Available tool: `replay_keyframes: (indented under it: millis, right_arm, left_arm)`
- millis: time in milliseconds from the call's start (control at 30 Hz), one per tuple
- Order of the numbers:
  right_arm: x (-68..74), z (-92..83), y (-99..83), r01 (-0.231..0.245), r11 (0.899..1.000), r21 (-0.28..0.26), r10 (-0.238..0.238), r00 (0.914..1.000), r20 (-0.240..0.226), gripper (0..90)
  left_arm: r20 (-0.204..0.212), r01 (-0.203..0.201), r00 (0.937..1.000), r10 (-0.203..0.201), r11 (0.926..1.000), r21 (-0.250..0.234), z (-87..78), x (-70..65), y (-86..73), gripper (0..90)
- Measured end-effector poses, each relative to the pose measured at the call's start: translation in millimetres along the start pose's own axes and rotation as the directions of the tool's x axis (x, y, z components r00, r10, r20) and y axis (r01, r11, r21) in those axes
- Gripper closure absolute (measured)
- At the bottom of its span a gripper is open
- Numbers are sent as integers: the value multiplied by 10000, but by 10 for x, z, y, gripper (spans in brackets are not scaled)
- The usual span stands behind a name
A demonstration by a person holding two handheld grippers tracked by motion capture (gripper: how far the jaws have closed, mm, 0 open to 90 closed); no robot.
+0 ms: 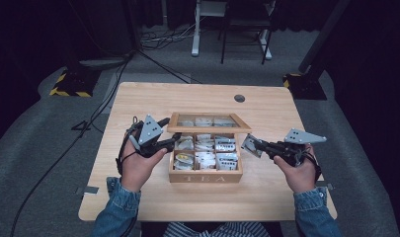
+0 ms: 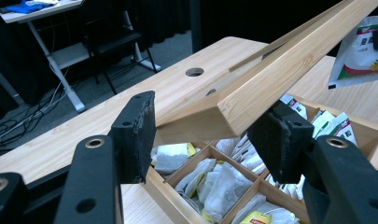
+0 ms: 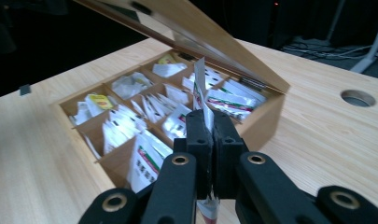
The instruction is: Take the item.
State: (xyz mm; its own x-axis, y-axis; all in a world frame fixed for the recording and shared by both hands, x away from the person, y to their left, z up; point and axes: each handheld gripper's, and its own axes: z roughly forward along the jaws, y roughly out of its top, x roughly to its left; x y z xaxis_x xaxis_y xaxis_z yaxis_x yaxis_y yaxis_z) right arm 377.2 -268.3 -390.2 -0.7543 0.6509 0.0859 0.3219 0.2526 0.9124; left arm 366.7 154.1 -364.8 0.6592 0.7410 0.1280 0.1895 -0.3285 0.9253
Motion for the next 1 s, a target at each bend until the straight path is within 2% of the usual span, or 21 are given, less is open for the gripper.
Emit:
replay_keyframes:
  millis: [267, 500, 767, 1000]
  right_arm:
    - [-158, -76, -72, -310, 9995, 30, 308, 9980, 560, 880]
    - [-285, -126, -142, -573, 9984, -1, 570, 9929, 1042, 877]
    - [-410, -142, -239, -825, 9966, 94, 798, 9834, 1632, 872]
    - [-517, -123, -355, -1254, 9918, 254, 1184, 9747, 1897, 872]
  left_arm:
    - [3, 10, 10000, -10, 10000, -4, 1, 1, 1, 429]
    - [10, 7, 10000, -7, 10000, 4, 0, 1, 1, 428]
    - [6, 17, 10000, -17, 10000, 9, 0, 0, 1, 428]
    - [0, 17, 10000, -17, 10000, 7, 0, -1, 1, 429]
